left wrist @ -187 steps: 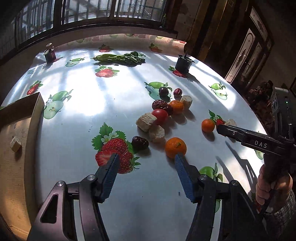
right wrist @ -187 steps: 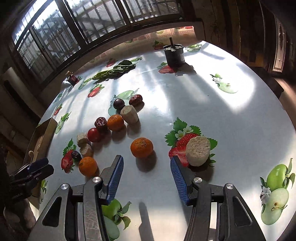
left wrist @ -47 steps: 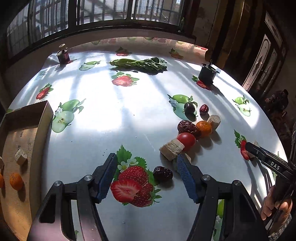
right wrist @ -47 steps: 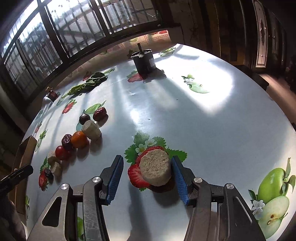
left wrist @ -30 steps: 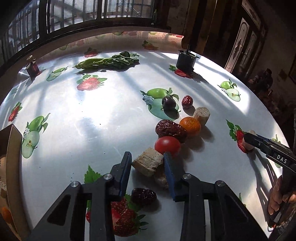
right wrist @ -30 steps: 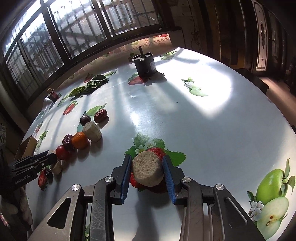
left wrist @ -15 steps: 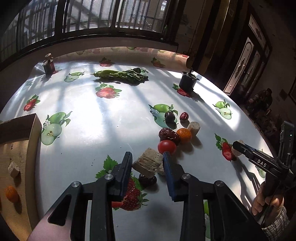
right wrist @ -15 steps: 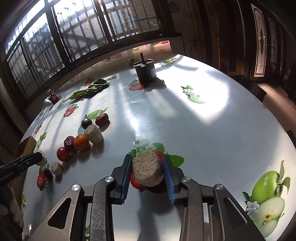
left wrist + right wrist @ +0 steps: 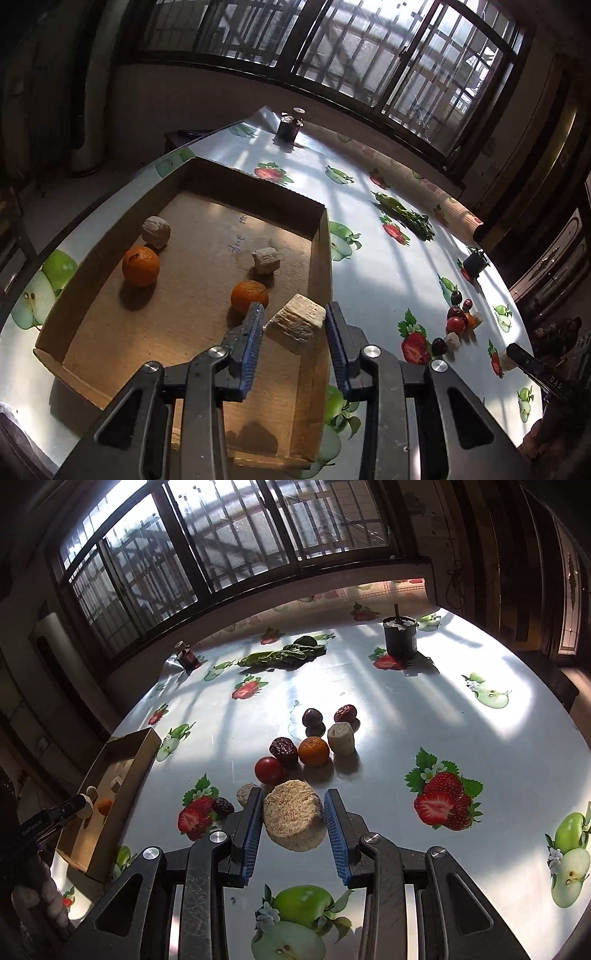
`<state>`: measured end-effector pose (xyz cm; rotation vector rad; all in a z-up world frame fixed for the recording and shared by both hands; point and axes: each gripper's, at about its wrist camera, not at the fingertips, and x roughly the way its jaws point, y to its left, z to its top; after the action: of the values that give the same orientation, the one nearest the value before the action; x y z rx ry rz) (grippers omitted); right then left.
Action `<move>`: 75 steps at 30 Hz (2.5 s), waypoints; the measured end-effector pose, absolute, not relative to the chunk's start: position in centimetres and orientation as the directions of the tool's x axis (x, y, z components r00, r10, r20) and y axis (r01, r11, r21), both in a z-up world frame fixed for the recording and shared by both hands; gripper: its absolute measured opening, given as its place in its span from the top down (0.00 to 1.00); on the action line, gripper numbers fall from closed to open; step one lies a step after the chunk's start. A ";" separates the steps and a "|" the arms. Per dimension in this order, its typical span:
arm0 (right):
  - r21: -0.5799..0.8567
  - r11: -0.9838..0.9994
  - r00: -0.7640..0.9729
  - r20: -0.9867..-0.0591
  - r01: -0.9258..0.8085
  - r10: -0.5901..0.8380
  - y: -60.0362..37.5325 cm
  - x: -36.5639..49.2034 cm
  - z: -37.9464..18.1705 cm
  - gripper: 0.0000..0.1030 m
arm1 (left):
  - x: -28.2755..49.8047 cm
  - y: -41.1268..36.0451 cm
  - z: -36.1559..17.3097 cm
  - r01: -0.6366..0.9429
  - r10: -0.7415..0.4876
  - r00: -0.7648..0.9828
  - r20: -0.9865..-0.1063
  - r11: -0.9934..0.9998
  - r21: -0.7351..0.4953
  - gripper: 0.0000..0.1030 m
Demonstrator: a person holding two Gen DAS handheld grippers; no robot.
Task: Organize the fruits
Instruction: 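Carry the cube and cake into the cardboard box and open both tools, then move both tools back over the table toward the round beige cakes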
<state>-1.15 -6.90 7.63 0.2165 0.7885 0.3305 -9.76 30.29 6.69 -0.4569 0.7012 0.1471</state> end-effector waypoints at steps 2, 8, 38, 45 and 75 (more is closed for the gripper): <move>0.320 0.906 0.619 -0.662 -0.277 0.423 -3.0 -1.1 7.6 0.65 | -10.7 32.6 6.2 -0.346 0.039 0.746 -0.664 0.876 -0.337 0.68; 0.317 0.829 0.506 -0.673 -0.460 0.539 8.6 -1.3 7.9 0.65 | -11.6 35.6 4.9 -0.447 0.167 0.694 -0.700 0.863 -0.237 0.68; 0.273 0.747 0.346 -0.755 -0.606 0.557 23.4 0.0 4.3 0.51 | -12.5 39.6 5.3 -0.524 0.131 0.678 -0.723 0.775 -0.352 0.52; 0.296 0.783 0.417 -0.715 -0.547 0.562 17.5 -1.3 6.0 0.46 | -12.2 35.4 7.1 -0.471 0.144 0.694 -0.705 0.832 -0.293 0.34; 0.313 0.950 0.644 -0.724 -0.013 0.247 -15.6 1.0 5.8 0.45 | -7.3 15.7 7.3 -0.061 -0.077 0.662 -0.745 0.986 -0.156 0.33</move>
<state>1.01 -15.63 5.77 0.2921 0.8609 0.1504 -7.32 15.71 7.29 -0.1734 0.8483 -0.0090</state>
